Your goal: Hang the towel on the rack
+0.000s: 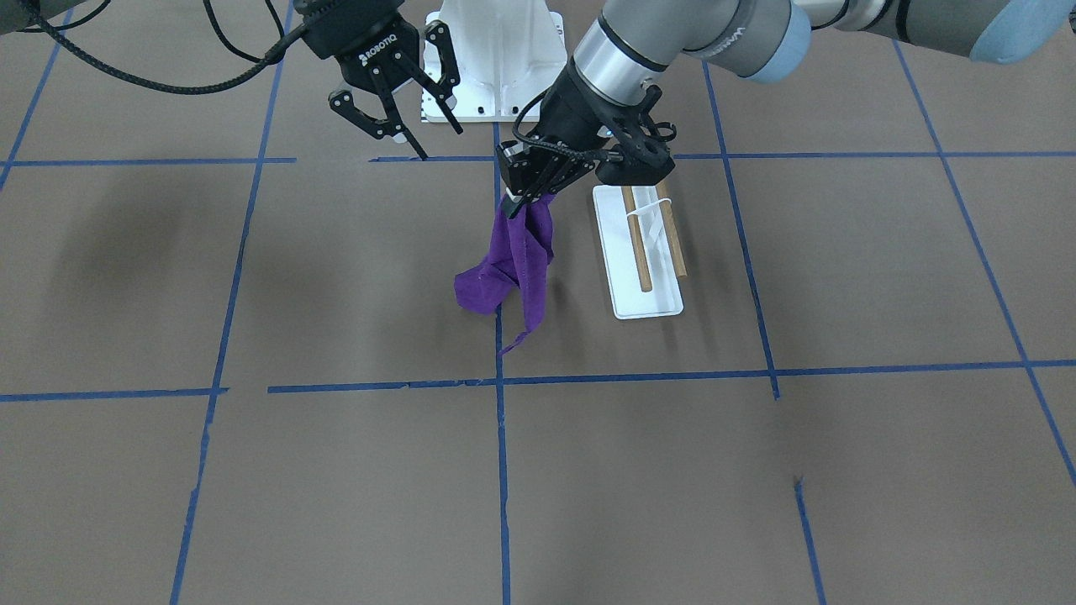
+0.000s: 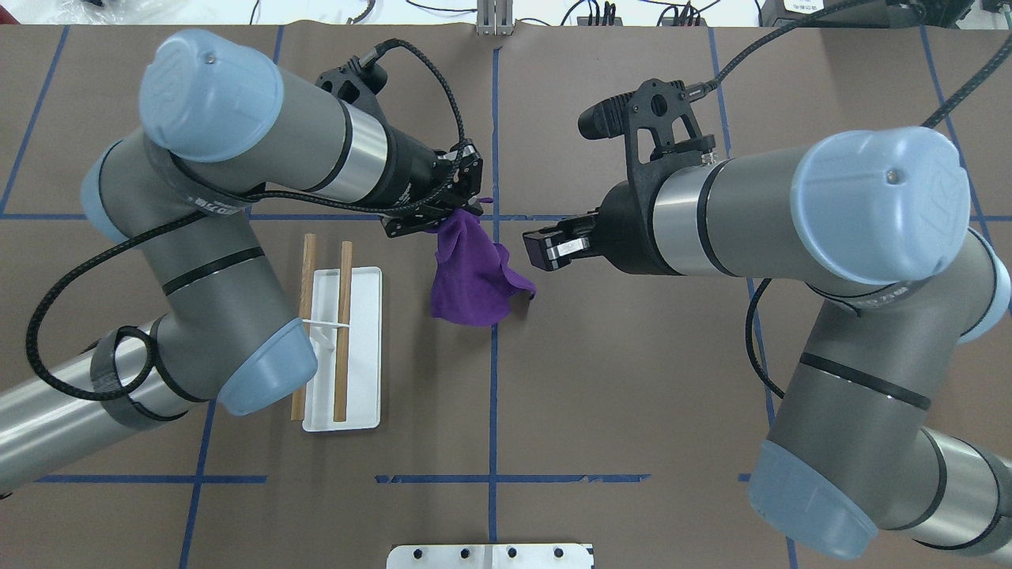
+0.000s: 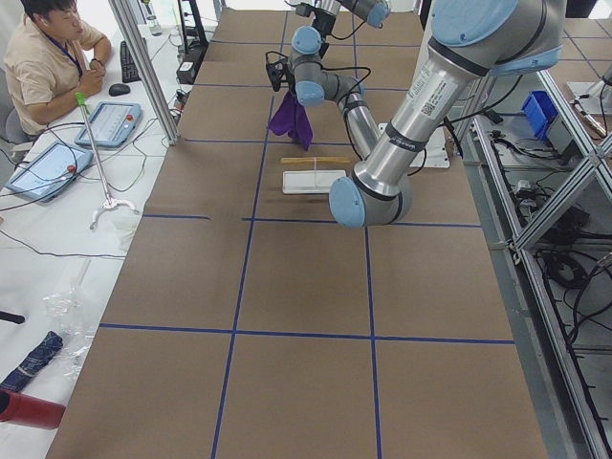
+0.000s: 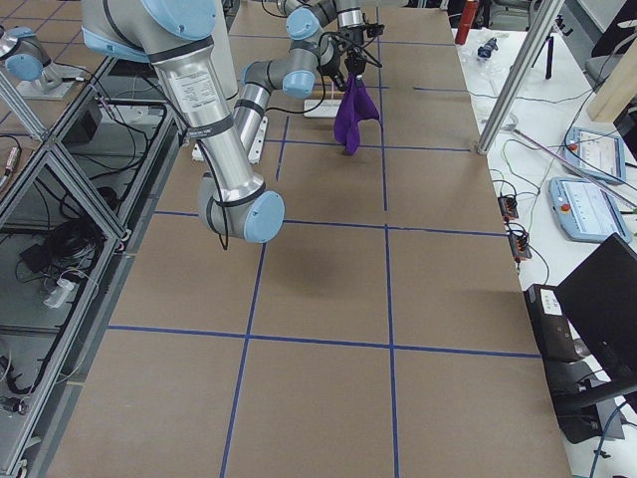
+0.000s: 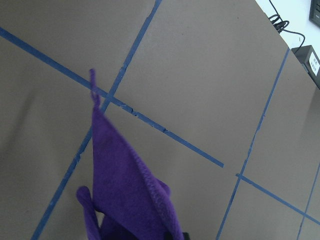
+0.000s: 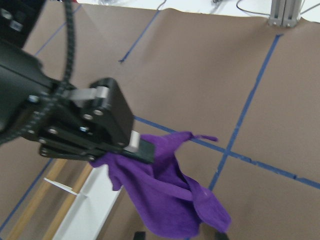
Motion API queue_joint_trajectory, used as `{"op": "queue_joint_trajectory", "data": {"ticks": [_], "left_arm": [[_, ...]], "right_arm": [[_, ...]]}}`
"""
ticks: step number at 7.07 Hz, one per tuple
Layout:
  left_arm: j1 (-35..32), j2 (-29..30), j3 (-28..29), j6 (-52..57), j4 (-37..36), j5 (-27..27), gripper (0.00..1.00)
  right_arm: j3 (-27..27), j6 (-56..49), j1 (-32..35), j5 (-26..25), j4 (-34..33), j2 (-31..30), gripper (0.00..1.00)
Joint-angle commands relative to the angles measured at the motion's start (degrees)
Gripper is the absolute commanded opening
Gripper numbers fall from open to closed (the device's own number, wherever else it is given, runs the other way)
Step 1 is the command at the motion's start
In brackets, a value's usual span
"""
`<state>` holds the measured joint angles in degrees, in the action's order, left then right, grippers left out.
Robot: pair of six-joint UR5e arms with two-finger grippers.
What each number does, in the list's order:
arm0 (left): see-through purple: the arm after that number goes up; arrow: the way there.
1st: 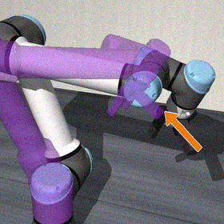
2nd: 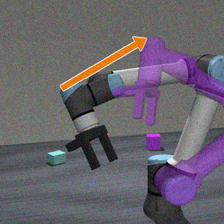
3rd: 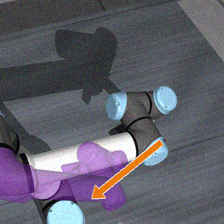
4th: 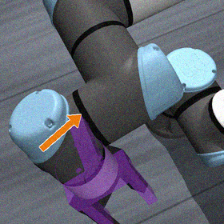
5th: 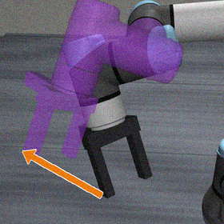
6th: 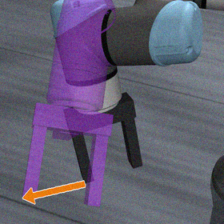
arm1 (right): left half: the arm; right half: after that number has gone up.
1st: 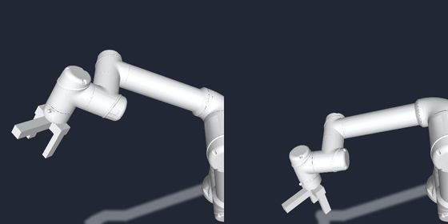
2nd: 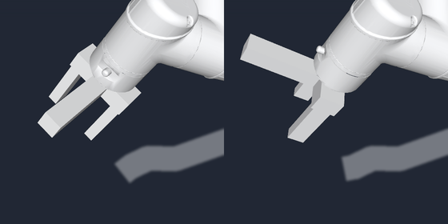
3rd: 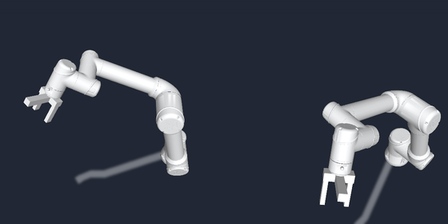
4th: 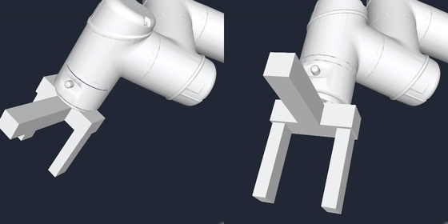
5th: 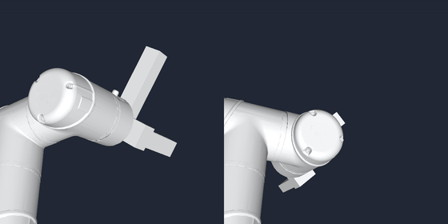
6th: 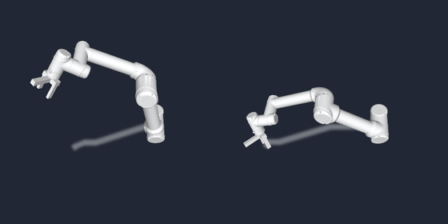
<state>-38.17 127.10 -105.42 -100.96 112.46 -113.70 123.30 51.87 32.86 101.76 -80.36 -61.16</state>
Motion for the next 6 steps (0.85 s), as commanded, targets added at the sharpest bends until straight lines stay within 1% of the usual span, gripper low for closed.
{"op": "queue_joint_trajectory", "data": {"ticks": [1,2,3,4,5,6], "left_arm": [[-0.3,-8.9,-5.0,6.5,1.7,-0.1,0.00],[-0.6,-12.9,-6.9,12.1,1.8,-0.1,0.00],[-0.8,-18.1,-9.2,16.9,1.9,-0.2,0.00],[-1.0,-23.0,-10.3,22.1,3.8,-0.1,0.00],[-1.2,-27.0,-10.0,23.4,8.6,-0.3,0.00],[-1.2,-32.8,-9.6,28.7,14.7,-0.5,0.00]], "right_arm": [[-0.3,-0.6,3.1,3.3,-9.1,-1.1,1.00],[-1.1,-5.2,5.1,3.4,-13.7,-2.9,1.00],[-3.3,-13.2,7.8,4.1,-18.6,-3.5,1.00],[-4.2,-19.4,10.7,4.2,-20.8,-6.0,1.00],[-4.4,-23.5,12.6,4.6,-20.8,-9.4,1.00],[-4.9,-25.9,15.2,5.2,-20.8,-11.5,1.00]]}}
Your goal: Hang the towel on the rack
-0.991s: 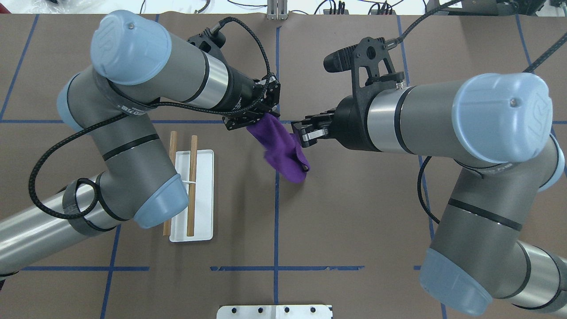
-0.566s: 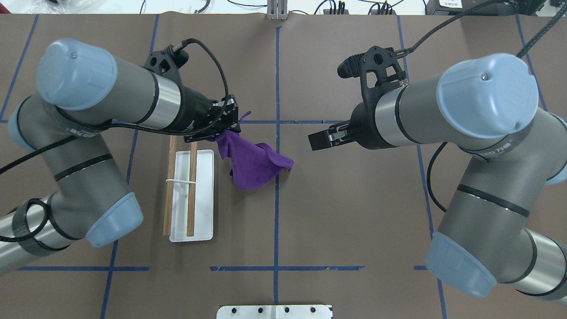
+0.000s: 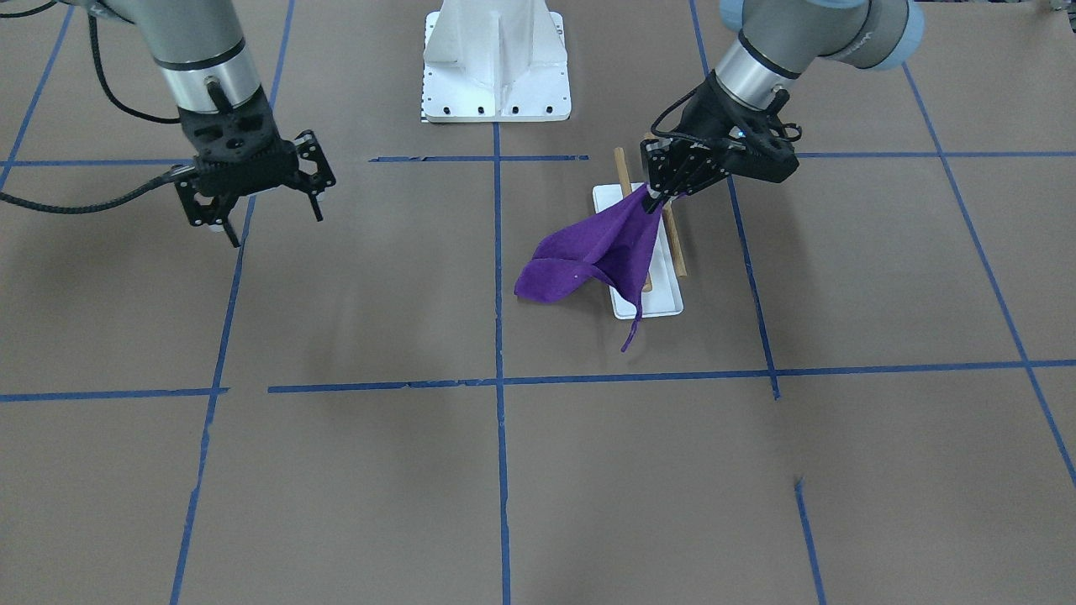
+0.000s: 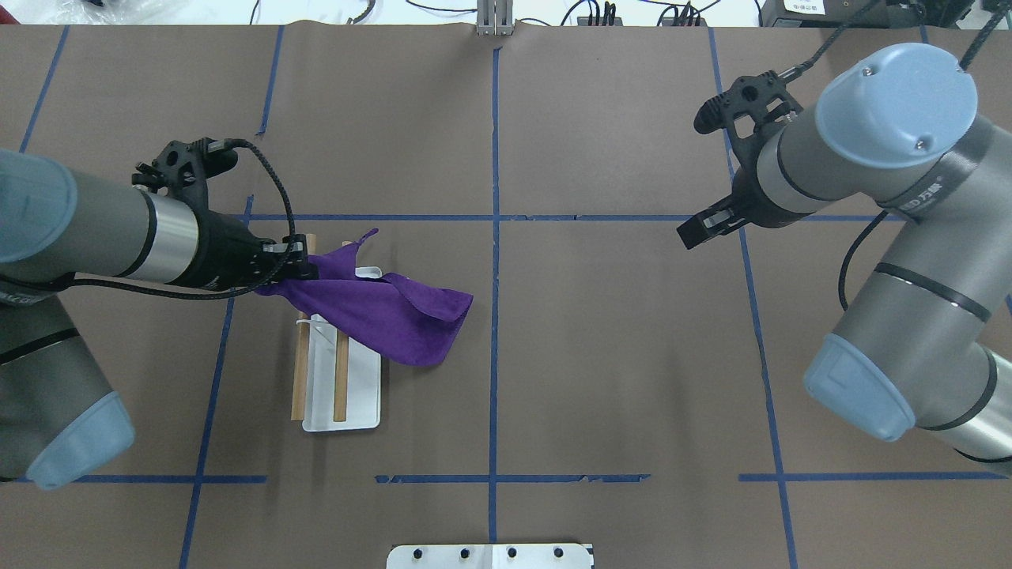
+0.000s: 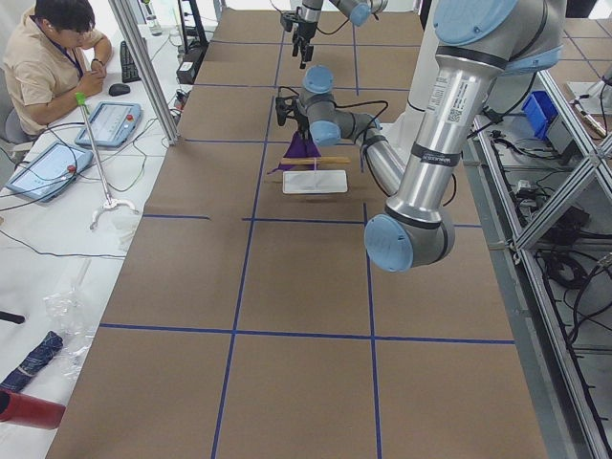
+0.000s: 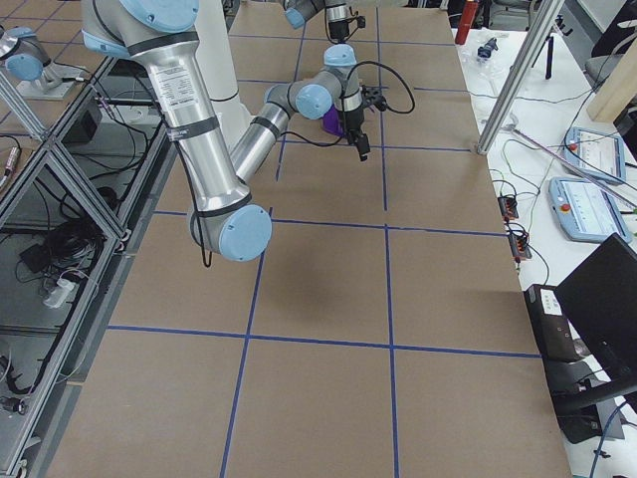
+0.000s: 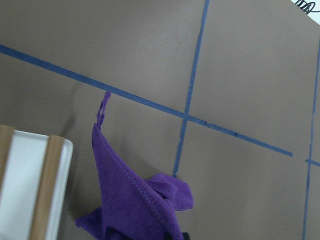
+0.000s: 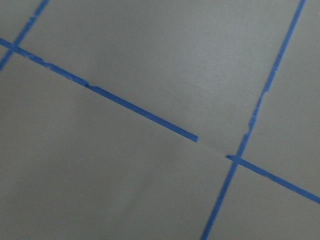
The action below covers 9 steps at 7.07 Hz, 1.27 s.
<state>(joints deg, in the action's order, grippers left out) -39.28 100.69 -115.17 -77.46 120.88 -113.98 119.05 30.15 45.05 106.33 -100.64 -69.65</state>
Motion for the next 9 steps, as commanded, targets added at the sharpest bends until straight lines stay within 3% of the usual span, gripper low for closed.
{"op": "queue_joint_trajectory", "data": {"ticks": [1,3,4,5,6,8,9], "left_arm": [[-1.4,-8.9,1.0,8.3,8.0,-0.2,0.00],[-2.3,-8.2,3.8,10.0,8.1,0.2,0.03],[-2.4,-8.3,4.0,10.1,8.4,0.3,0.99],[-3.4,-8.5,4.2,11.9,8.2,0.2,1.00],[-5.8,-9.6,4.5,21.5,7.7,-0.3,1.00],[-13.4,-11.1,9.2,41.8,5.4,-0.4,1.00],[-18.8,-11.2,9.4,51.8,1.2,-0.8,1.00]], "right_arm": [[-1.6,-8.1,5.4,3.2,-0.5,-4.4,1.00],[-1.8,-9.7,7.0,3.7,-0.3,-5.8,1.00],[-2.4,-9.1,9.3,7.0,-0.3,-5.8,1.00],[-2.3,-9.2,12.0,8.6,0.0,-8.5,1.00],[-2.3,-9.8,12.5,7.9,0.2,-13.8,1.00],[-4.9,-14.1,18.5,8.4,0.4,-18.1,1.00],[-6.4,-18.7,23.5,12.5,0.5,-19.7,1.00]]}}
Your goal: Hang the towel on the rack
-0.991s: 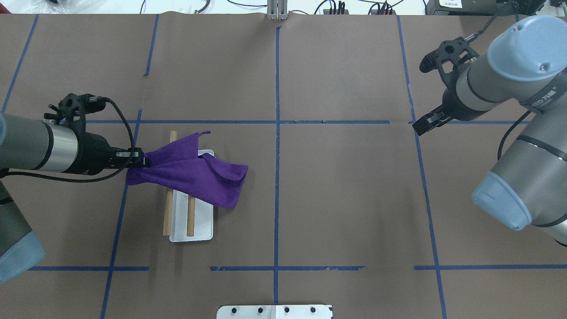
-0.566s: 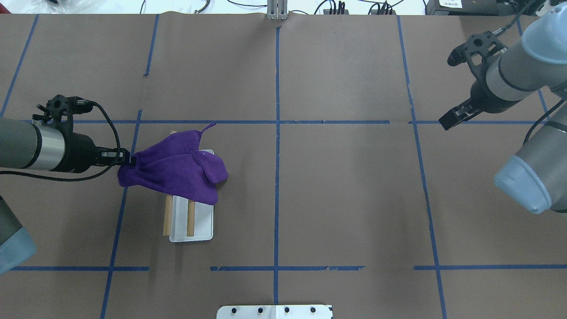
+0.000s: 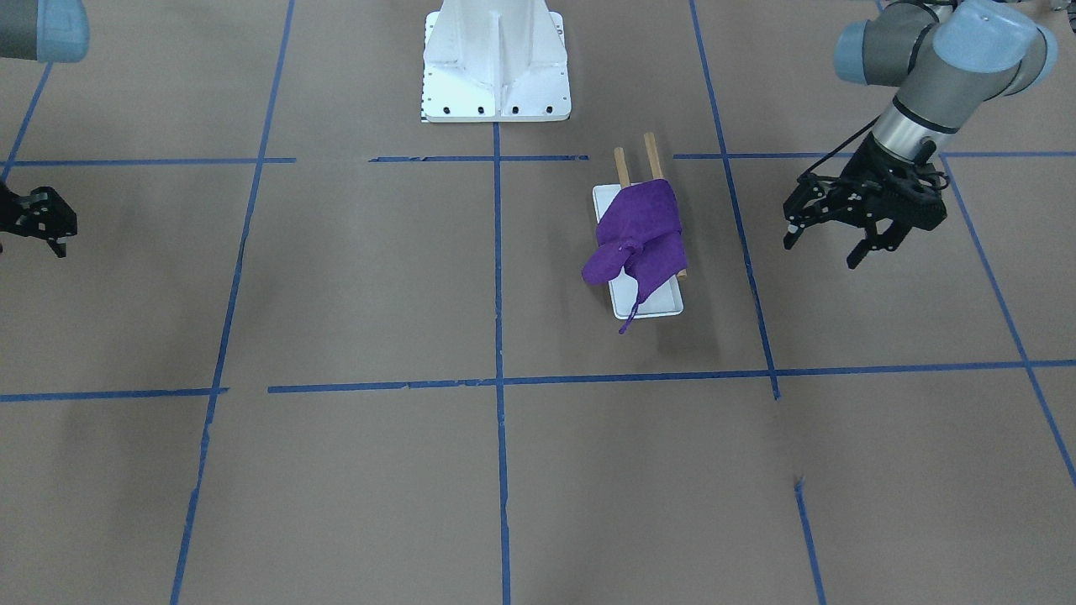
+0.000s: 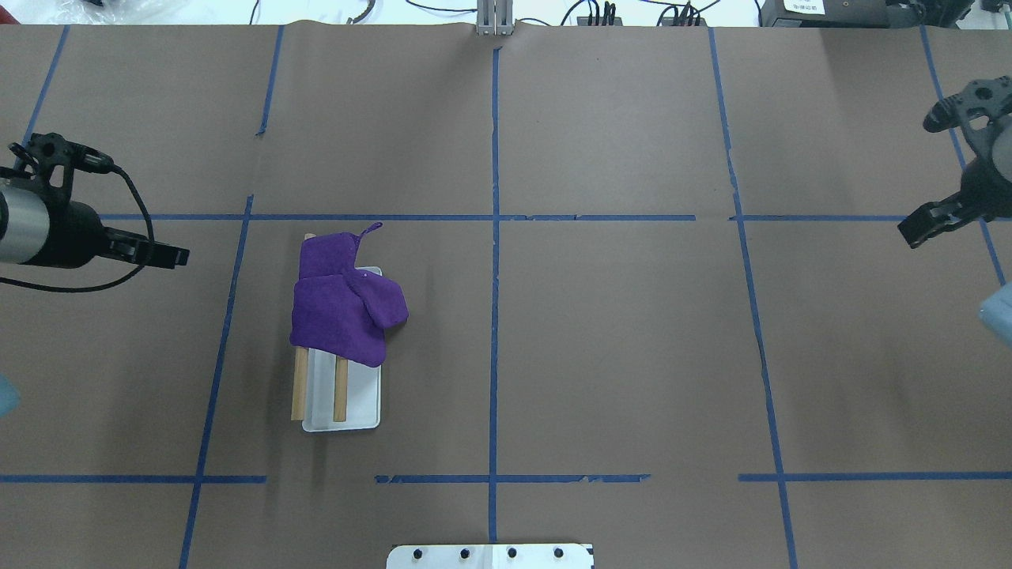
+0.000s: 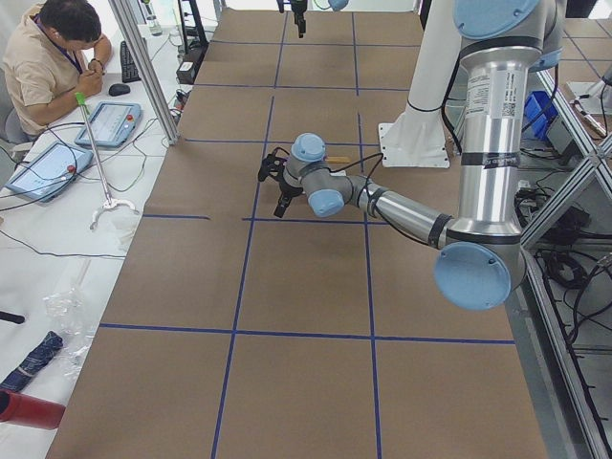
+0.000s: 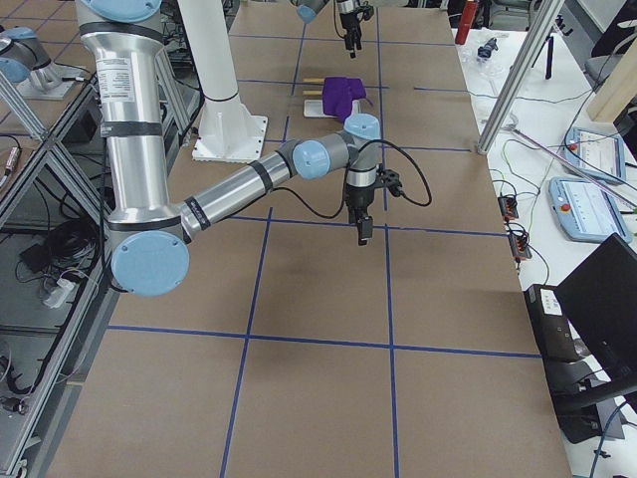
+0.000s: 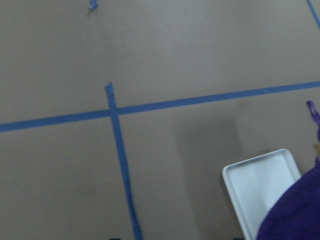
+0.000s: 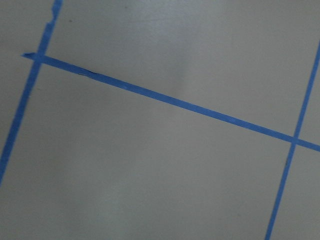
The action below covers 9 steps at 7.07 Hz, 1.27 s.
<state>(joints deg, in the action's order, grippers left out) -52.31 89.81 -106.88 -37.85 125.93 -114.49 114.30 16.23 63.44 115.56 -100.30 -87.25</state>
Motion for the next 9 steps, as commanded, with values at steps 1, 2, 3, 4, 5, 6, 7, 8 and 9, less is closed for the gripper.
{"op": "queue_joint_trajectory", "data": {"ticks": [1,2,3,4,5,6,7,8,9], "left_arm": [[-13.4,-0.3,1.2,23.3,-10.1,-6.3,1.00],[-22.8,0.4,2.3,31.4,-20.6,-14.5,1.00],[-25.0,0.4,2.8,34.7,-30.6,-15.3,1.00],[-29.7,0.8,5.1,34.7,-36.8,-15.4,1.00],[-33.2,0.2,5.4,35.6,-37.1,-15.4,1.00],[-34.1,-0.2,8.0,39.6,-37.4,-15.6,1.00],[-36.3,-1.0,10.4,46.2,-37.6,-15.6,1.00],[-36.5,-3.7,10.1,47.9,-37.5,-15.8,1.00],[-36.3,-3.8,11.1,47.5,-37.6,-15.4,1.00]], "right_arm": [[-5.8,-8.7,11.3,9.7,0.3,-3.0,1.00],[-8.6,-17.5,17.4,11.7,0.2,-5.2,1.00],[-11.2,-22.2,22.5,12.3,0.2,-6.2,1.00],[-11.7,-23.2,24.5,13.2,0.3,-8.1,1.00],[-11.9,-23.3,25.9,15.7,0.3,-9.6,1.00],[-11.9,-23.0,26.0,16.2,0.7,-10.0,1.00],[-11.9,-22.7,26.0,16.9,0.8,-10.0,1.00],[-11.8,-21.8,26.0,16.9,0.8,-9.7,1.00],[-11.7,-20.8,26.0,17.0,0.8,-9.4,1.00]]}}
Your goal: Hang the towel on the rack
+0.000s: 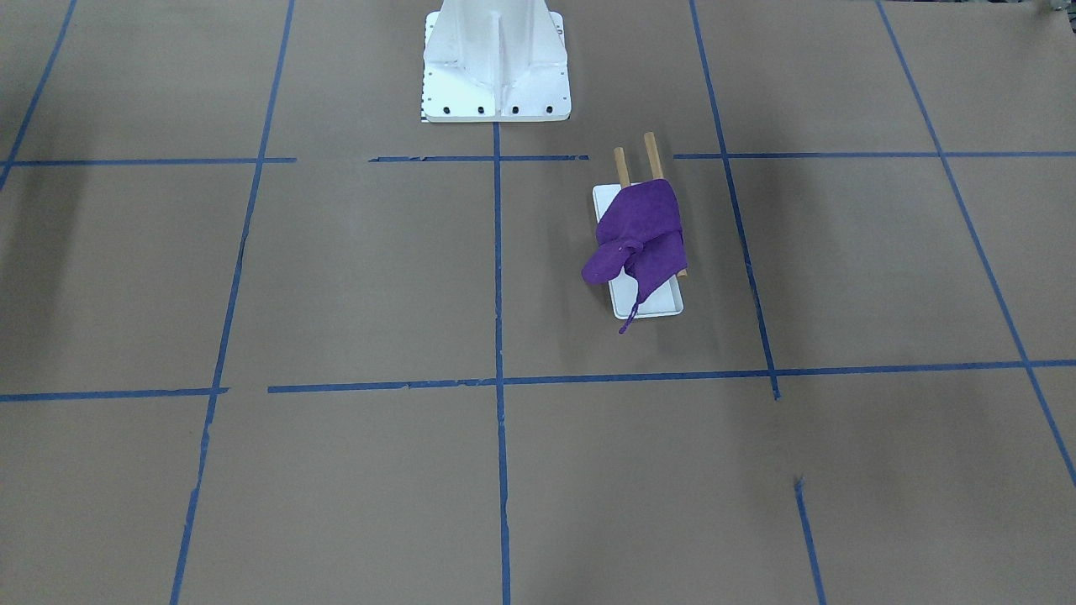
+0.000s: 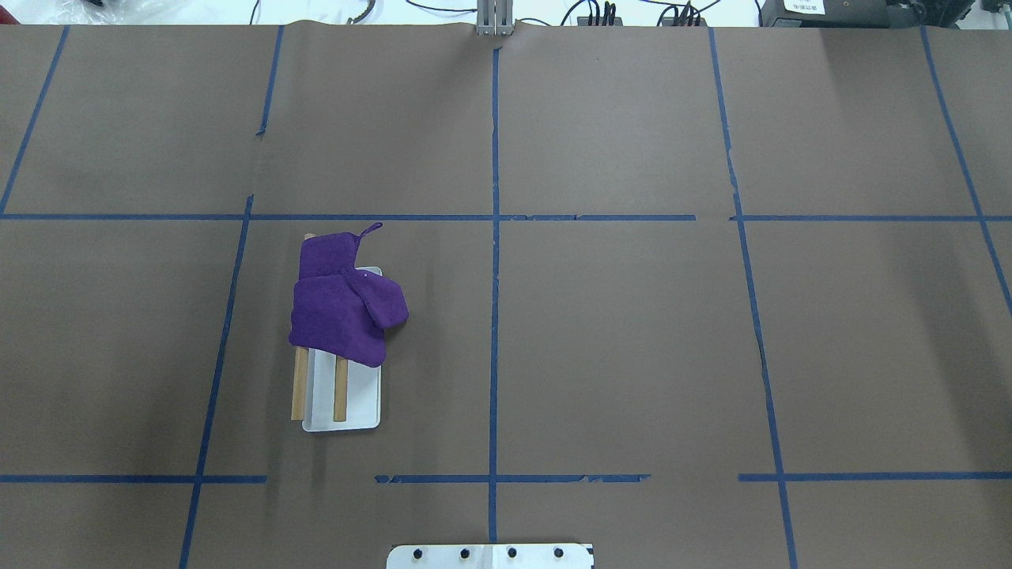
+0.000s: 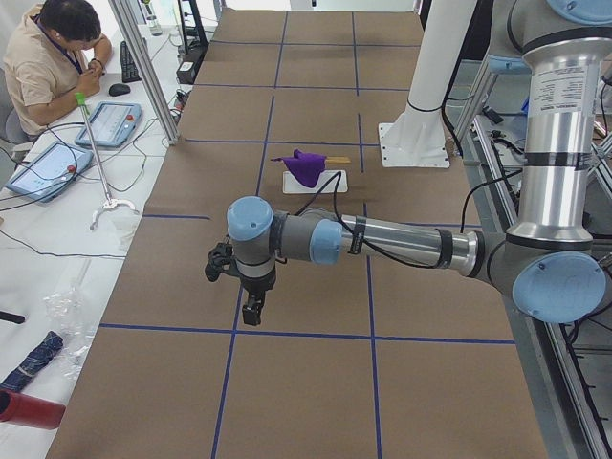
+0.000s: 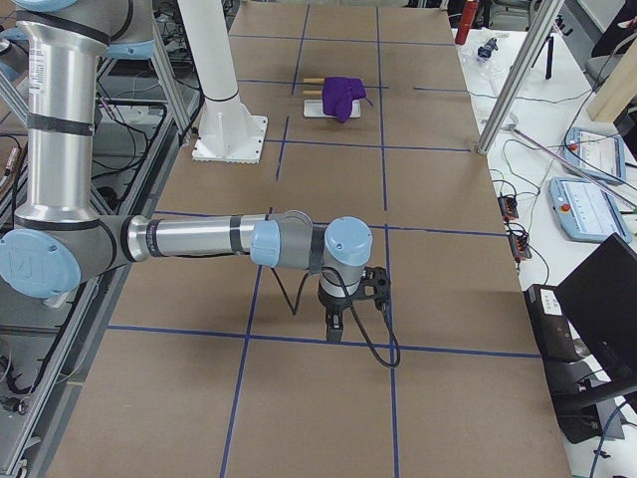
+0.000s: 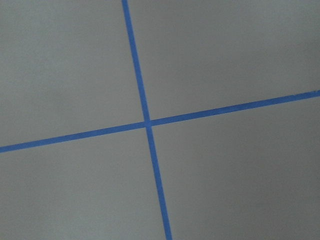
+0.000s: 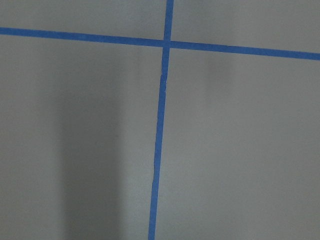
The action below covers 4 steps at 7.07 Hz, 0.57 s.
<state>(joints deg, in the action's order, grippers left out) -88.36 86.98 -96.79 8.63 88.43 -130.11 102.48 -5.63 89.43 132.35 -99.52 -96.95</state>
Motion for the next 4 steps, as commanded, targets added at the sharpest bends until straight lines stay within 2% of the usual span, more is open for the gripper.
{"op": "queue_joint_trajectory", "data": {"ticks": [1,4], "left_arm": [[-0.3,-1.0,0.9,1.0,-0.2,0.2,1.00],[-0.3,-0.5,-1.7,1.3,0.2,0.2,1.00]], "right_arm": [[0.4,1.5,0.0,0.2,0.0,0.4,1.00],[0.2,1.4,0.0,0.2,0.0,0.6,1.00]]}}
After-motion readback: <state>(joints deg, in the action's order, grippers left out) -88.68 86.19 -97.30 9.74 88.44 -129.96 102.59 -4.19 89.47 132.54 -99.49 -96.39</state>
